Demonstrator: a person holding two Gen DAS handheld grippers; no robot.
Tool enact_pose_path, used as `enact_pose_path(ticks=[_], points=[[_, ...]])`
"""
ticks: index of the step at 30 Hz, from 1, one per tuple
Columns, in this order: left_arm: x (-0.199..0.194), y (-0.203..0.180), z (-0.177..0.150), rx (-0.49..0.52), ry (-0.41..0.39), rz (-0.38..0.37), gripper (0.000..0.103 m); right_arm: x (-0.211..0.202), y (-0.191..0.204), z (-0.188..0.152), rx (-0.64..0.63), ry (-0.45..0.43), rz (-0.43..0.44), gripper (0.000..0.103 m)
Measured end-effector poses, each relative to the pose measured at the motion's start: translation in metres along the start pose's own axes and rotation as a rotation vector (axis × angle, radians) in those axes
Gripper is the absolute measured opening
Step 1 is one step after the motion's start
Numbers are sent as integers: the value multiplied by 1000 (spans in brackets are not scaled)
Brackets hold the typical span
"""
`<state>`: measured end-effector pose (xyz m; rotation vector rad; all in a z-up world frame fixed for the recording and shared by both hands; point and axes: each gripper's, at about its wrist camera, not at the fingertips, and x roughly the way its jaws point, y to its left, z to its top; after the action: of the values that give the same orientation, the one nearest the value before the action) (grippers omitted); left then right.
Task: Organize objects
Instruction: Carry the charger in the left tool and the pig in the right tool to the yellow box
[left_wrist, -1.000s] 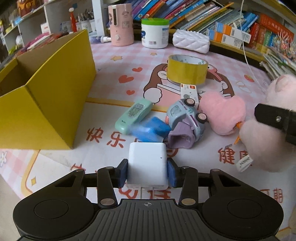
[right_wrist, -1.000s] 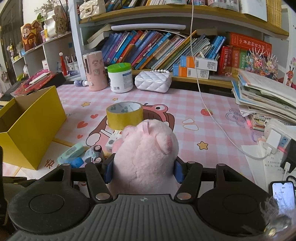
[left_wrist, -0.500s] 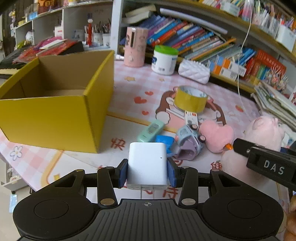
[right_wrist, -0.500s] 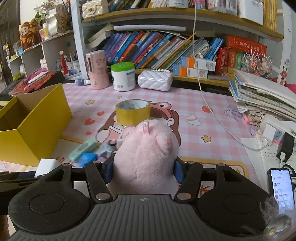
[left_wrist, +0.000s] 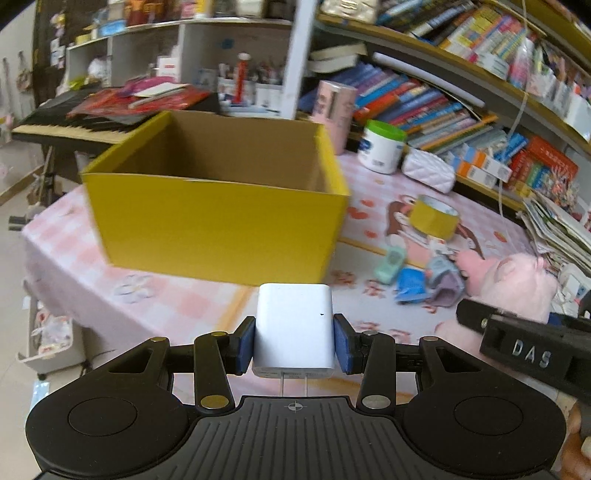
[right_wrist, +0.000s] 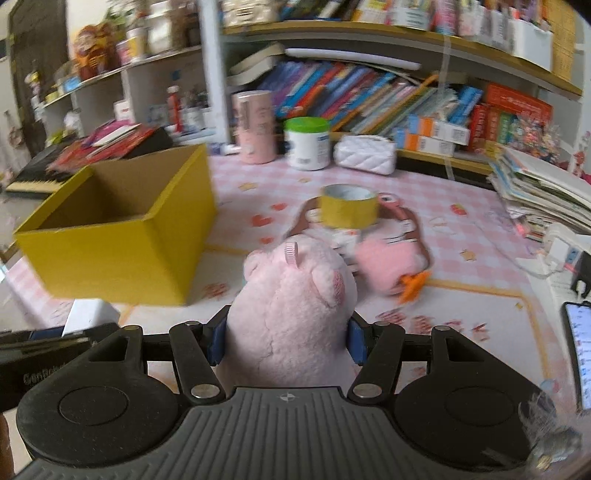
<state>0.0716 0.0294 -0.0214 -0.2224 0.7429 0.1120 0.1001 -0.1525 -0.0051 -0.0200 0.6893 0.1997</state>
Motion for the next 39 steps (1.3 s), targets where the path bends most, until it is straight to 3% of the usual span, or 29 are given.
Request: enact_pose_path(ticks=[7, 22, 39], points=[[-26, 49, -11, -5, -6, 12, 41, -15, 58, -16, -24, 13, 38, 58], [-64, 126, -28, 16, -19, 30, 41, -37, 137, -51, 21, 36, 61, 58], [-77, 150, -26, -3, -50, -26, 41, -49, 163, -51, -29, 33, 44, 58]])
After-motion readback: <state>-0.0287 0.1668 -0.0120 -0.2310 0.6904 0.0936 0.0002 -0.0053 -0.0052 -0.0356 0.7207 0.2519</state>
